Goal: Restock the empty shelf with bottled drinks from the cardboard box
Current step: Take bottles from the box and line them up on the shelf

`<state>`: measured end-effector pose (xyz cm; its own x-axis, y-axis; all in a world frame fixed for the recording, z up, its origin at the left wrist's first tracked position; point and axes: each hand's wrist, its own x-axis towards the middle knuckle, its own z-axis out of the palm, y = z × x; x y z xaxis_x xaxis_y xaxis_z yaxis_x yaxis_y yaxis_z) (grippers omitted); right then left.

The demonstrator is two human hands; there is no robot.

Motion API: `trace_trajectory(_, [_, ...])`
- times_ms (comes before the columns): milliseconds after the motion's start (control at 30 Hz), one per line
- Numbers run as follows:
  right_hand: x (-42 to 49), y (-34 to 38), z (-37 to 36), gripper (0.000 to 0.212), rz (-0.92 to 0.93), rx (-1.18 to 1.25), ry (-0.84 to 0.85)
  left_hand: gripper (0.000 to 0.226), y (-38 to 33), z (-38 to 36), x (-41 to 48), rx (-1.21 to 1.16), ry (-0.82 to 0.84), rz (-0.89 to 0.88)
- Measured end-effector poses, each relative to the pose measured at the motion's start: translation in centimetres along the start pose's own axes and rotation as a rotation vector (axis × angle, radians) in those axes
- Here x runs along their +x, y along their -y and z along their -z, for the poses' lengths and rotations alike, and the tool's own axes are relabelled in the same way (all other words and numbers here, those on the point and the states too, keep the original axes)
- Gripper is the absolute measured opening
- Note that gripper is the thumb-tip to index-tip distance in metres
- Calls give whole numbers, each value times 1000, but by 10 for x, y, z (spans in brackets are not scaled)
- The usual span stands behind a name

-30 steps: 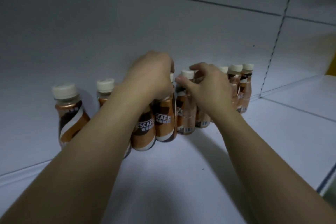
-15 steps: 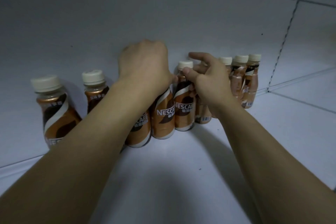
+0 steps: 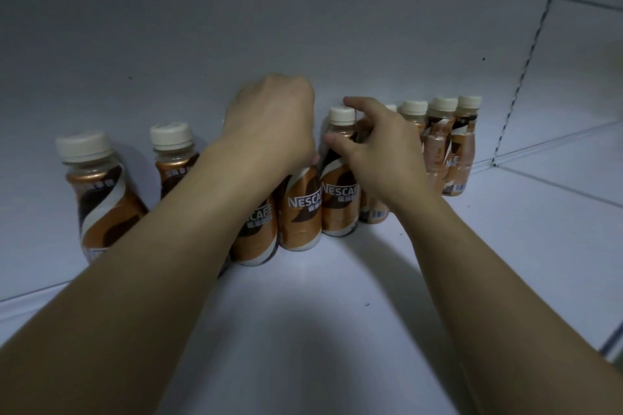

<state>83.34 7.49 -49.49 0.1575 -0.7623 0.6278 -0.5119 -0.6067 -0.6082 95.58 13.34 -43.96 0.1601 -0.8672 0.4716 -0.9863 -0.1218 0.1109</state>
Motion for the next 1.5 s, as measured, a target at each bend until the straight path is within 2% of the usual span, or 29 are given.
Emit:
trace_trajectory(133, [1,-3,3,50,-120,267,74,51,0,-2,1,4,-5,-17])
trace_trajectory(200, [2,-5,3,49,-149,320,97,53,0,-1,0,-5,3,-12])
trace_trajectory(367, [3,-7,1,52,-133,353,92,56,-1,-2,-2,62,-6,-53])
trace_trajectory(567, [1,-5,2,61,-68,256,121,56,1,1,-4,235,-30,-125])
trace_trajectory(633, [2,-3,9,61,-34,255,47,62,2,3,-4,250,-31,-143])
trace_trajectory(767, [11,-15,33,36,-78,187,-339,66,-3,7,-4,182,-64,-140])
trace_trajectory(833, [15,-26,39,33,-134,102,-404,65,-7,6,-2,164,-90,-129])
trace_trajectory(933, [16,-34,36,37,-143,8,-312,67,-22,5,3,68,-68,-144])
trace_trajectory(1033, [14,-35,27,45,-97,-40,-201,73,-38,0,14,35,26,-161])
trace_trajectory(1100, [14,-36,21,52,-92,-58,-166,66,-45,-4,22,36,47,-161])
trace_trajectory(1233, [15,-33,16,61,-138,-43,-142,46,-44,-17,27,135,-23,-211])
trace_trajectory(1367, [15,-34,7,58,-145,-98,-160,58,-37,-21,25,180,-42,-237])
trace_trajectory(1500, [19,-38,11,53,-195,-4,-117,55,-42,-23,26,264,-66,-245])
